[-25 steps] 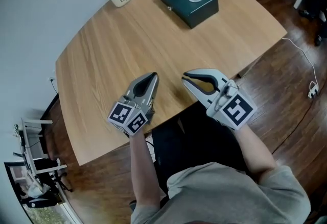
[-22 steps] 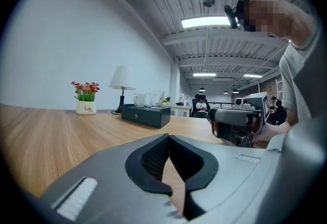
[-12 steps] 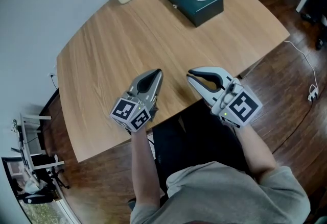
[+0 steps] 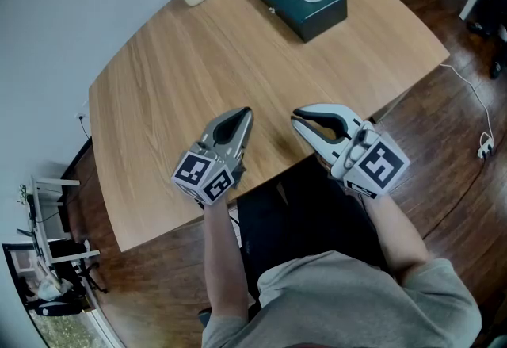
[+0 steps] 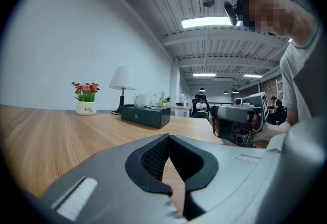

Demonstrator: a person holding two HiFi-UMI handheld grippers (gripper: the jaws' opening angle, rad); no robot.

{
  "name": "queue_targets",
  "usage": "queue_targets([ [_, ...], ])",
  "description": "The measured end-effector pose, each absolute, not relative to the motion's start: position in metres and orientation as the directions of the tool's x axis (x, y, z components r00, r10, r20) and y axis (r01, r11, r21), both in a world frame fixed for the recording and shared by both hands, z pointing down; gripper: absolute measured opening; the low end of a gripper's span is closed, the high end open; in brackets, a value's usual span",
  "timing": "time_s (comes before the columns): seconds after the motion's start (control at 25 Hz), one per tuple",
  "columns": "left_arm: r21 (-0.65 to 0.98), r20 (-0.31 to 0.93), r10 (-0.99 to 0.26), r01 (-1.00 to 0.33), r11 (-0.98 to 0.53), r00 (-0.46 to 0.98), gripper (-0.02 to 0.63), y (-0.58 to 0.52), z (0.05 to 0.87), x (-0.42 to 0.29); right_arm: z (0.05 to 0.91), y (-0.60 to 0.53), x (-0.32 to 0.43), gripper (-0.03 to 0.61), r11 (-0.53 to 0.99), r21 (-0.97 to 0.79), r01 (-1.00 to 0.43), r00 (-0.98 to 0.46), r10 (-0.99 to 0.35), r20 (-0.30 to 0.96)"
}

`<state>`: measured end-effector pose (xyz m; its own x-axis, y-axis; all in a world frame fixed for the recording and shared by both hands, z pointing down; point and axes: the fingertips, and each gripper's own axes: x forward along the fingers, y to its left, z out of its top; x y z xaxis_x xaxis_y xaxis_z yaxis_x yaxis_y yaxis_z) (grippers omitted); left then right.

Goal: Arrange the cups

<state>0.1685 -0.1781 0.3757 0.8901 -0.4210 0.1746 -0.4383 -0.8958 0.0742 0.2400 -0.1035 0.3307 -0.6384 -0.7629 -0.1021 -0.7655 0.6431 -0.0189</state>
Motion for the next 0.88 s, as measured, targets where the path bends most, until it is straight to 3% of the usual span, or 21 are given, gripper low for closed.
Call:
queue_targets([
  [0.88, 0.077, 0.176, -0.419, -0.437, -0.896, 0.89, 0.01, -0.1774, 0.3762, 0.1698, 0.3353, -0.1039, 0.2368, 0.035, 0.659, -0.037, -0.751, -0.655, -0.751, -0.088],
])
